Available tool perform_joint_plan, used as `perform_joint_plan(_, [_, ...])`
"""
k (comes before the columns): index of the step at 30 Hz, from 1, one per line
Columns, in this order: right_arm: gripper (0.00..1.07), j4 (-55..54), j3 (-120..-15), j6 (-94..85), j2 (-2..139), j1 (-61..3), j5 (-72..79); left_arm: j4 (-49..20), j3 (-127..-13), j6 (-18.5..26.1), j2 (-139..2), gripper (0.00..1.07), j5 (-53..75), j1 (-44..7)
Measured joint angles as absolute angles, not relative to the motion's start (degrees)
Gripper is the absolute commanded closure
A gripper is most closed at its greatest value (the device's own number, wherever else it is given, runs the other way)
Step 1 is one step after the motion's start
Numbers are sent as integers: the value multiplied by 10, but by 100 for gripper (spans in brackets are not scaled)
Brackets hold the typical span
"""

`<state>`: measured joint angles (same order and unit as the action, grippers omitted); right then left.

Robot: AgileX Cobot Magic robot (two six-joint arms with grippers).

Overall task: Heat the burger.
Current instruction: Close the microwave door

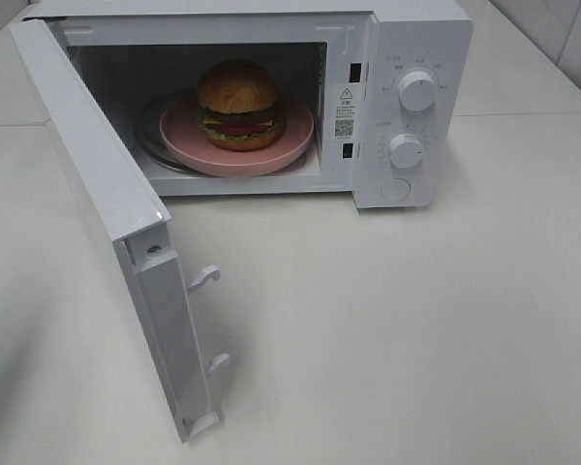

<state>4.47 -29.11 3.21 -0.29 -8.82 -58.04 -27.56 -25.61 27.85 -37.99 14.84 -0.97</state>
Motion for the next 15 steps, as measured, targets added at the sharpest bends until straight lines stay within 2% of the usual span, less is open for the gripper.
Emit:
perform_joint_plan(5, [47, 45, -291, 32, -3, -88, -580, -309, -256, 324, -464, 106, 80, -38])
perform_joint_plan(7, [47, 45, -291, 32, -3, -88, -580, -311, -256, 326, -481, 106, 63, -46])
perform_joint_plan(9, [47, 45, -291, 32, -3, -88, -580, -315, -256, 330, -539, 106, 0, -85])
perform_joint_plan(10, [47, 45, -291, 32, -3, -88, -580, -315, -256, 330, -539, 106, 0, -85])
perform_joint_plan(12, [47, 45, -291, 32, -3, -88, -580, -316, -256, 331, -582, 106, -46, -117])
perform_joint_plan(15, [47, 45, -291, 32, -3, -88, -580, -316, -256, 331, -595, 106, -64, -127])
